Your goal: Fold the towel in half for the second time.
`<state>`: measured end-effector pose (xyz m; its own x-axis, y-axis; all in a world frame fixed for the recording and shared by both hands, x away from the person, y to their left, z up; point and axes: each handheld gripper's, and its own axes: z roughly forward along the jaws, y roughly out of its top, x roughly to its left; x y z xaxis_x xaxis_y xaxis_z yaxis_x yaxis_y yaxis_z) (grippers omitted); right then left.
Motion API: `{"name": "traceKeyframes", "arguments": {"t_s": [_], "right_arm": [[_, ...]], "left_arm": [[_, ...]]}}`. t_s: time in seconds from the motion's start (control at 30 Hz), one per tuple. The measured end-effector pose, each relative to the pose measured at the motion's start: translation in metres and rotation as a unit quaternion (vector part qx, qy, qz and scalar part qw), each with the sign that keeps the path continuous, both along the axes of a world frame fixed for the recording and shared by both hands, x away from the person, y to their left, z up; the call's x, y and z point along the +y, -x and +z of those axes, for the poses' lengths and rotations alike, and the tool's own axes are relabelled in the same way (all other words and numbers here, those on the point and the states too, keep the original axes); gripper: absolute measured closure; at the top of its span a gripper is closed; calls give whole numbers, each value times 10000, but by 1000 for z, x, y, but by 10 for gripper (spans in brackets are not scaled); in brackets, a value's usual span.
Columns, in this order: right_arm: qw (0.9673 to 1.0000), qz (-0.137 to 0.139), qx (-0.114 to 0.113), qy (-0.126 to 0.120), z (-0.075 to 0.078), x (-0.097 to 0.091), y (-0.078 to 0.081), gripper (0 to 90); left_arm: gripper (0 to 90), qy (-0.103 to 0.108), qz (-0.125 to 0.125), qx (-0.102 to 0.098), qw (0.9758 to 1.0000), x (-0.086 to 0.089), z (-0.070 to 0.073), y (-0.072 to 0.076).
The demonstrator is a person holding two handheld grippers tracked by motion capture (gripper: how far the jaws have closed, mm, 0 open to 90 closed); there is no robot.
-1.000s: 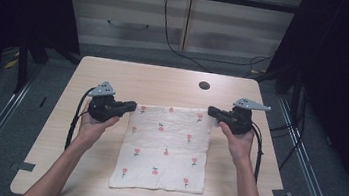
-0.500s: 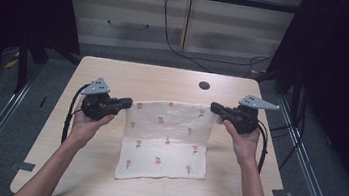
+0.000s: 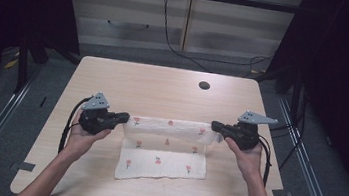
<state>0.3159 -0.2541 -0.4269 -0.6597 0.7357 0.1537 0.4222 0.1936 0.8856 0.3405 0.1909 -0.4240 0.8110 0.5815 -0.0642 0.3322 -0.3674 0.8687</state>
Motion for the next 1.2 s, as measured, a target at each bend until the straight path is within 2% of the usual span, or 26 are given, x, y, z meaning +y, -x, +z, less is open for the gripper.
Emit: {"name": "traceKeyframes", "arguments": {"t_s": [0.07,0.2,0.47,0.57,0.77,0.9,1.0,1.03,1.07,1.1,1.2], "right_arm": [[10000,-1,7,12,-1,-1,3,880],[10000,24,23,34,-3,-3,7,880],[9993,179,278,151,-21,1,18,879],[9991,214,311,204,-22,3,21,879],[9979,369,382,358,-24,5,36,877],[9975,416,442,367,-31,5,45,877],[9957,512,635,449,-45,9,52,873],[9950,543,696,457,-49,10,54,872],[9950,543,696,457,-49,10,54,872],[9933,617,796,568,-55,13,58,870],[9927,649,832,588,-58,14,61,870]], "left_arm": [[853,-2,-24,-1,10000,-1,-1,2],[852,-142,-153,-17,9998,-4,-5,11],[852,-353,-244,81,9990,0,-17,24],[852,-396,-282,107,9988,0,-18,28],[851,-531,-519,43,9972,2,-18,45],[849,-560,-587,140,9966,1,-27,52],[846,-556,-658,325,9958,3,-41,58],[846,-556,-658,325,9958,3,-41,58],[846,-623,-700,330,9951,4,-45,58],[846,-693,-684,469,9941,4,-53,59],[845,-724,-764,503,9932,4,-56,60]]}}
